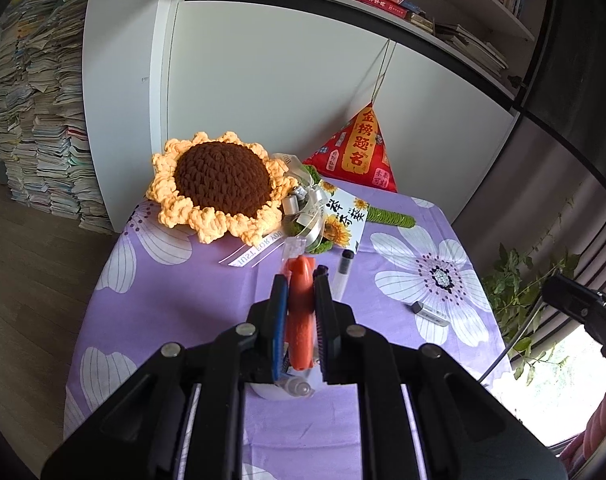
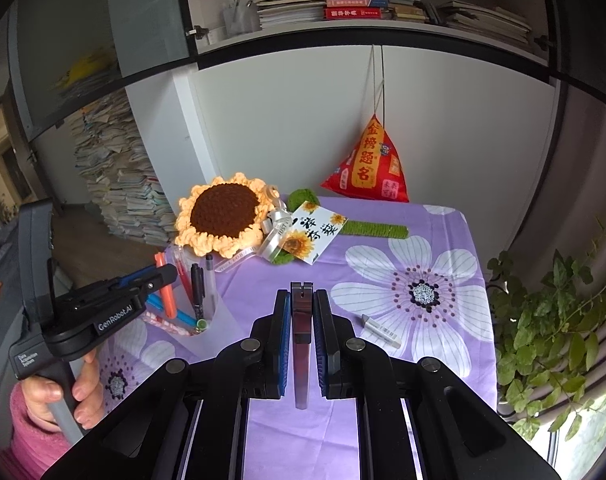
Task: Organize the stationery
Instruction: 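Carry the orange item to the cup with the left tool while the right tool carries the box cutter, then drop the orange item into the cup and open the left tool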
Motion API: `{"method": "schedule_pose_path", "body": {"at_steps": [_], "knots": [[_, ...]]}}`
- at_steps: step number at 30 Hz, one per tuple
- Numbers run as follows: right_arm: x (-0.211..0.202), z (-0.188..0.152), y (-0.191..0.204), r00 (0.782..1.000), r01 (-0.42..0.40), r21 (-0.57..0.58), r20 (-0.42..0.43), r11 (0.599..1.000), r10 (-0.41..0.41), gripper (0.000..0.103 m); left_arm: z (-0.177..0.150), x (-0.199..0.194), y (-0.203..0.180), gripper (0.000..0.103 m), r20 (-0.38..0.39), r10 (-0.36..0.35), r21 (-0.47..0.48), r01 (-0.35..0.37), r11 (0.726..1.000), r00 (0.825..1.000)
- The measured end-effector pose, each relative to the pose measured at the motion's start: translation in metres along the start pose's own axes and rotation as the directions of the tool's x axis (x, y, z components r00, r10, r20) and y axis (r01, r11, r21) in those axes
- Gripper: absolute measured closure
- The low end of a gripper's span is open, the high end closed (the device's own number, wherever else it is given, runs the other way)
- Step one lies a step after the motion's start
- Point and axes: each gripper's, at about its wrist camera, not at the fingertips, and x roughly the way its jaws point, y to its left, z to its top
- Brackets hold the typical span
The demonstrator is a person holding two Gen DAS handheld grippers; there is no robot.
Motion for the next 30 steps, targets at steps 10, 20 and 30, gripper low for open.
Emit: {"method": "schedule_pose_path", "body": {"at_steps": [10,20,30], "knots": [[-0.006,0.002,0.009,1.000,-0.019,-0.015,0.015,1.000,0.019,0.091,-0.008,0.005,-0.004,0.092,-0.015,0.012,0.034,-0.011,0.999,1.000],[-0.005,0.002,0.009,1.000,-0.025,-0.015,0.010,1.000,0.025,0.091,-0.012,0.006,-0.007,0.093,-0.031,0.014,0.041,-0.013,0.999,0.999],[-0.008,0.008,0.015,0.999,-0.039,-0.016,0.027,0.999,0.039,0.091,-0.013,-0.013,-0.003,0.093,0.001,-0.001,0.030,0.001,1.000,1.000]]}}
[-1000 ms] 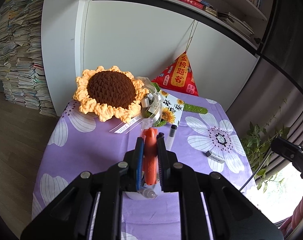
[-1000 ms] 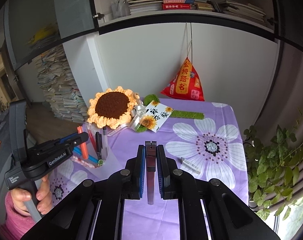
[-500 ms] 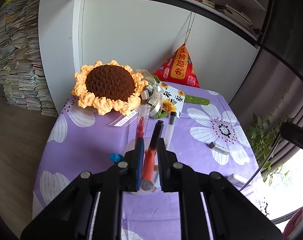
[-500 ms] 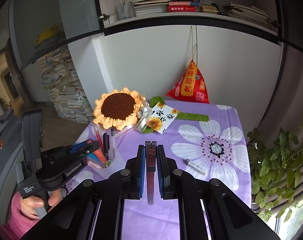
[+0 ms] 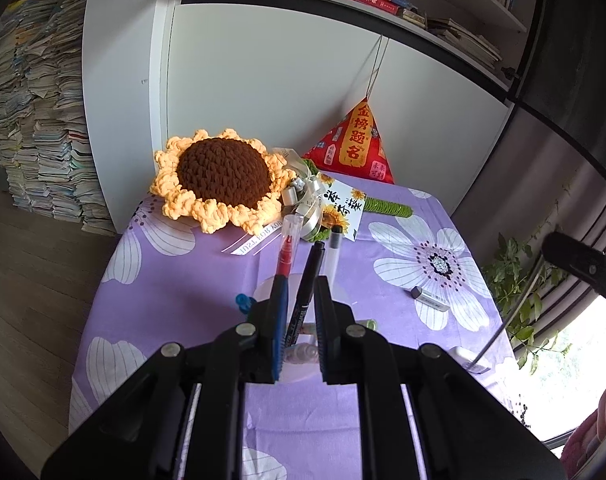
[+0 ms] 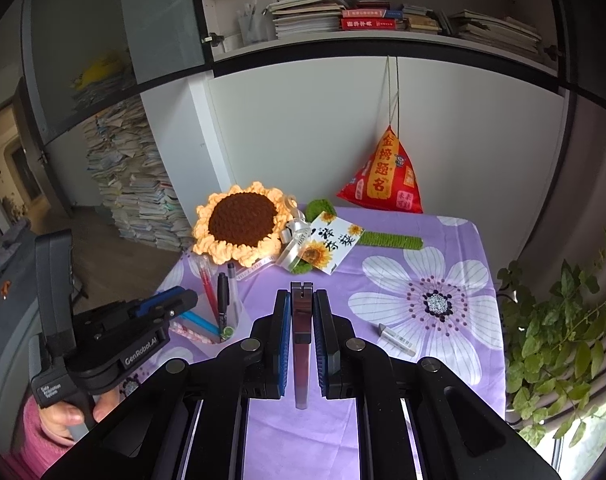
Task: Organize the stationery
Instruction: 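Drop the orange item into the cup and open the left tool, then lower the box cutter into the white cup and open the right tool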
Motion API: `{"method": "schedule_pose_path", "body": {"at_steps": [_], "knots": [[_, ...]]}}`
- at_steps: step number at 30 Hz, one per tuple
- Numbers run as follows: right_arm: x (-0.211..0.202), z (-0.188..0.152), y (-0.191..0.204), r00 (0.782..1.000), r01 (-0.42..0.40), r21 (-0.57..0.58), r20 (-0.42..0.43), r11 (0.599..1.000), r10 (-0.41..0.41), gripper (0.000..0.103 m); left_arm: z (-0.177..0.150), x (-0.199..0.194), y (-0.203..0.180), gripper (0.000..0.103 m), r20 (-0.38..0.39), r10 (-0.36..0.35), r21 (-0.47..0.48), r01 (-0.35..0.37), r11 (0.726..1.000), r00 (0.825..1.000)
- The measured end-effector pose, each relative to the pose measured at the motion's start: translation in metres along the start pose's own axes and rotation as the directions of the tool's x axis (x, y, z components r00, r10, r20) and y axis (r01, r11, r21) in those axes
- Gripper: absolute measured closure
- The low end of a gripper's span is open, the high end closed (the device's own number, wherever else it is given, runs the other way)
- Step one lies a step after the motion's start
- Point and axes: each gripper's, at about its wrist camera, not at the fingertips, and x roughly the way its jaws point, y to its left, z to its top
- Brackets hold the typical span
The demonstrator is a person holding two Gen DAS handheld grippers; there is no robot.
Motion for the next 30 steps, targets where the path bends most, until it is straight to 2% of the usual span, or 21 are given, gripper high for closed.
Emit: {"method": "schedule_pose_path", "body": {"at_steps": [6,10,16,22,30], "knots": [[-0.005,0.016,0.017,0.999,-0.027,-0.020,0.039,0.999,0.028,0.091,-0.009,-0.017,0.010,0.089,0.034,0.020,-0.018,-0.019,1.000,0.999],[-0.001,0.029,0.036,0.996,-0.060,-0.043,0.065,0.997,0.062,0.091,-0.019,-0.022,0.020,0.091,0.026,0.055,-0.026,-0.054,0.998,0.998],[0.019,0.039,0.061,0.992,-0.104,-0.052,0.072,0.993,0.107,0.091,-0.033,-0.025,0.032,0.090,0.003,0.063,-0.028,-0.063,0.998,0.998],[0.044,0.036,0.080,0.993,-0.104,-0.065,0.051,0.992,0.107,0.091,-0.047,-0.019,0.043,0.089,-0.035,0.060,-0.036,-0.061,0.997,0.998],[0.069,0.031,0.088,0.998,-0.061,-0.069,0.025,0.996,0.063,0.091,-0.053,-0.016,0.051,0.089,-0.057,0.049,-0.048,-0.052,0.998,0.997]]}}
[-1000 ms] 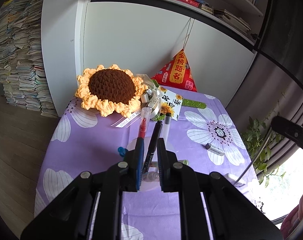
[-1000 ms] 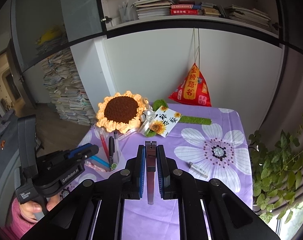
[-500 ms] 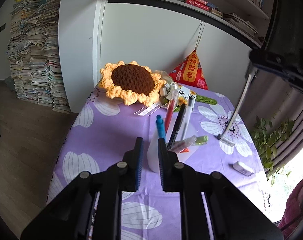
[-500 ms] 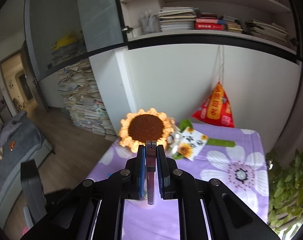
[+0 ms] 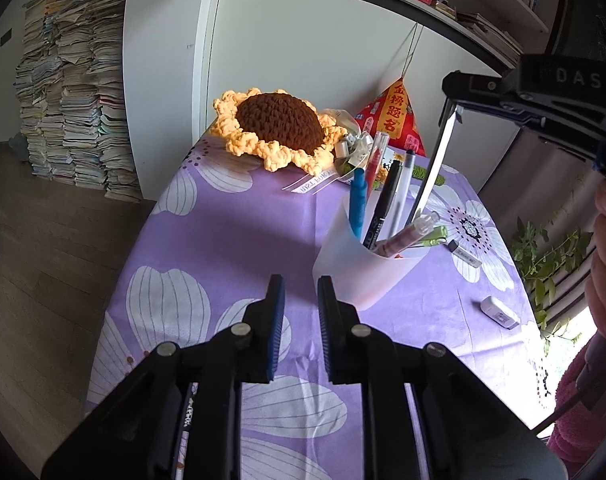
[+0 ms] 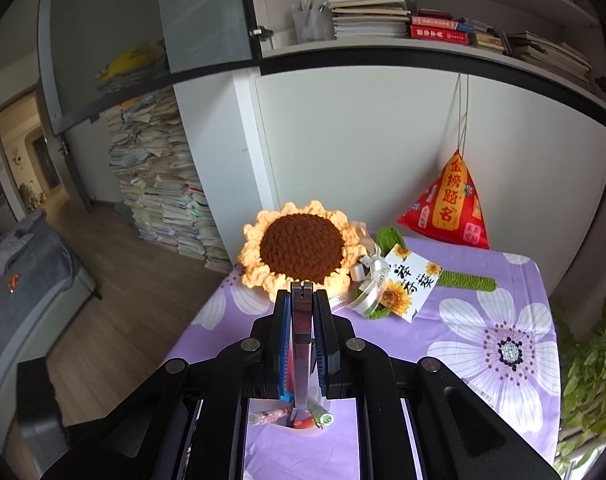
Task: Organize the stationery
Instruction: 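Lower the box cutter into the white cup and open the right tool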
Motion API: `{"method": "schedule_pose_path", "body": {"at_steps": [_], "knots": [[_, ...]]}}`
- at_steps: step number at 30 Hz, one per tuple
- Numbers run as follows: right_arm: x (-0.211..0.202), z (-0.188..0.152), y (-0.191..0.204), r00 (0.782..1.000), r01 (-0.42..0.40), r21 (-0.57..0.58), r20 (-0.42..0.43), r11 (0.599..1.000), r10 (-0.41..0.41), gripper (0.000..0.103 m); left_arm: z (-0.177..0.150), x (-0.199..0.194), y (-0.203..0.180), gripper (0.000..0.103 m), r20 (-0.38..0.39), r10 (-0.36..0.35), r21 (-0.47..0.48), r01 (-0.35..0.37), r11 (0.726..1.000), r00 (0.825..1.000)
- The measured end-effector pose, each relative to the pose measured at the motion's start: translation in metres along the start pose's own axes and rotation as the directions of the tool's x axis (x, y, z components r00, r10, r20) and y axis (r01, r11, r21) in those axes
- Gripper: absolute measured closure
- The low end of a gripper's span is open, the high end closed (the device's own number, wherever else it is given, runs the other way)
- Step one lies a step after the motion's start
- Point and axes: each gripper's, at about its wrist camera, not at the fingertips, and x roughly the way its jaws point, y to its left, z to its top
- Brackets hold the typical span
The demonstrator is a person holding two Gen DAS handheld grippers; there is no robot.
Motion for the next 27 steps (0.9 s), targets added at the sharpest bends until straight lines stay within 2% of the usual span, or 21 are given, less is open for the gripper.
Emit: {"method": "schedule_pose_path", "body": {"at_steps": [16,27], "knots": [[0.017,-0.026,-0.001,1.000,0.017,0.017,-0.022,1.000,-0.017,0.091,-0.001,0.005,0.008,0.089,-0.010,-0.004,-0.003,0.004,1.000,1.000],[0.033,-0.054,-0.001,0.995,0.017,0.015,-0.099,1.000,-0.015,0.091,-0.003,0.006,0.004,0.088,-0.021,-0.008,0.004,0.008,1.000,1.000]]}}
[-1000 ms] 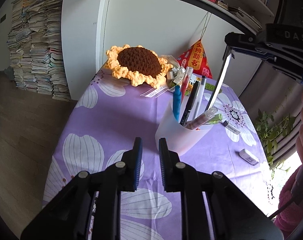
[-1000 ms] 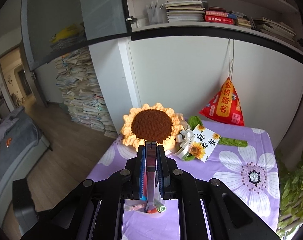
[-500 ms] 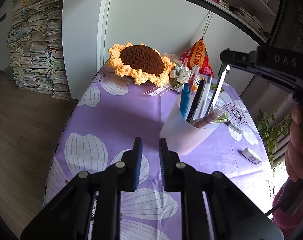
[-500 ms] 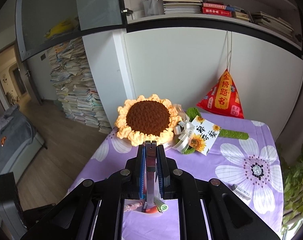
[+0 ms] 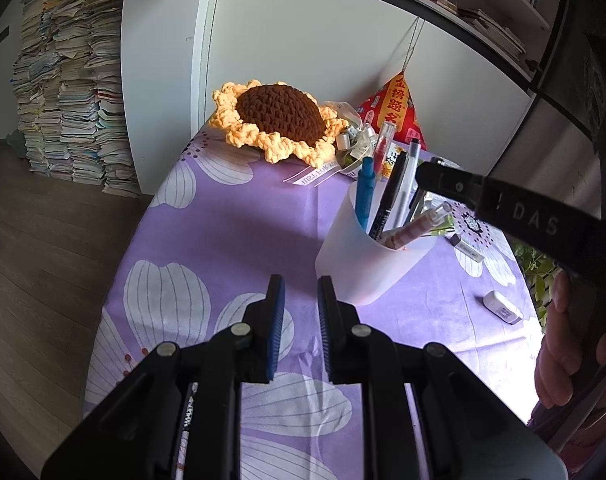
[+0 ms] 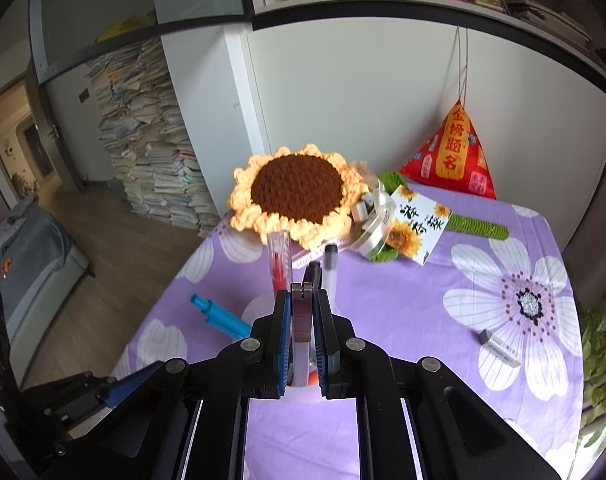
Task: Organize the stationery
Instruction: 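Lower the box cutter into the white cup and open the right tool, then move the right tool to the white correction tape and close on it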
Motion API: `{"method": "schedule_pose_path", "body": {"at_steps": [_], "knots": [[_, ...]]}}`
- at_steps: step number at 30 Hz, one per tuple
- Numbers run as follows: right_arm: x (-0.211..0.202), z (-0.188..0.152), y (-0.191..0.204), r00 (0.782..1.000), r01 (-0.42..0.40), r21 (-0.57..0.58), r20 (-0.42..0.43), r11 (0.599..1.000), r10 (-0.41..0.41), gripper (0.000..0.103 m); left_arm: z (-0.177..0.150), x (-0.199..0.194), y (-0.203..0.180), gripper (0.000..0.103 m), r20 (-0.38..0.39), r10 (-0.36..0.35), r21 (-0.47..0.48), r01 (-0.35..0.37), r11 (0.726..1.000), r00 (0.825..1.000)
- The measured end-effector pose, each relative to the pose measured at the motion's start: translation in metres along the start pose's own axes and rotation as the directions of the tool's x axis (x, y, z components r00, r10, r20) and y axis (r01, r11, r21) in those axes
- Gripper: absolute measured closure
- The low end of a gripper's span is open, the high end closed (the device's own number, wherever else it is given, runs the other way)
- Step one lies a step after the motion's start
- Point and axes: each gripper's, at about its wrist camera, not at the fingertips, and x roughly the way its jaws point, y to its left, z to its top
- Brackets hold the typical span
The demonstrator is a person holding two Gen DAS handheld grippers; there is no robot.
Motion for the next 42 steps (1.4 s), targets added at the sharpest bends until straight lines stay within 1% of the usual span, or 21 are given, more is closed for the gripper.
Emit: {"method": "schedule_pose_path", "body": {"at_steps": [6,14,18,23,26,28,30,34,36,39,42], "knots": [[0.004,-0.008,-0.003,1.000,0.000,0.006,-0.027,1.000,0.000,0.091,-0.003,0.001,-0.006,0.087,-0.009,-0.002,0.014,0.003,1.000,1.000],[0.000,-0.015,-0.014,0.995,-0.071,0.055,-0.069,0.996,0.075,0.091,-0.007,0.001,-0.015,0.085,-0.013,-0.004,0.031,0.005,0.999,1.000],[-0.010,-0.017,-0.017,0.995,-0.079,0.045,-0.056,0.996,0.081,0.091,-0.009,0.000,-0.019,0.085,-0.014,-0.002,0.036,0.003,0.999,1.000],[-0.031,-0.017,-0.034,0.996,-0.086,0.077,-0.030,0.993,0.089,0.088,-0.011,-0.001,-0.025,0.084,-0.012,-0.002,0.046,0.002,0.999,1.000],[-0.044,-0.016,-0.049,0.998,-0.060,0.094,-0.004,0.994,0.061,0.084,-0.012,-0.002,-0.030,0.084,-0.004,-0.003,0.046,0.003,0.999,1.000],[-0.051,-0.020,-0.062,1.000,-0.029,0.093,-0.004,0.995,0.030,0.076,-0.013,-0.001,-0.036,0.084,-0.008,-0.006,0.058,0.006,0.998,1.000],[-0.054,-0.025,-0.075,1.000,0.000,0.092,-0.013,0.996,0.001,0.071,-0.014,-0.001,-0.042,0.084,-0.008,-0.008,0.072,0.008,0.997,1.000],[-0.060,-0.041,-0.103,0.997,0.059,0.078,-0.048,0.995,-0.056,0.070,-0.017,0.000,-0.059,0.084,-0.015,-0.013,0.105,0.015,0.994,1.000],[-0.062,-0.050,-0.120,0.995,0.084,0.095,-0.069,0.992,-0.078,0.070,-0.019,0.002,-0.066,0.084,-0.024,-0.013,0.116,0.016,0.993,1.000],[-0.064,-0.064,-0.148,0.990,0.106,0.134,-0.106,0.985,-0.092,0.070,-0.021,0.004,-0.080,0.083,-0.036,-0.018,0.139,0.023,0.990,0.999],[-0.061,-0.077,-0.171,0.983,0.130,0.136,-0.146,0.982,-0.110,0.070,-0.024,0.007,-0.096,0.081,-0.046,-0.017,0.170,0.025,0.985,0.999]]}}
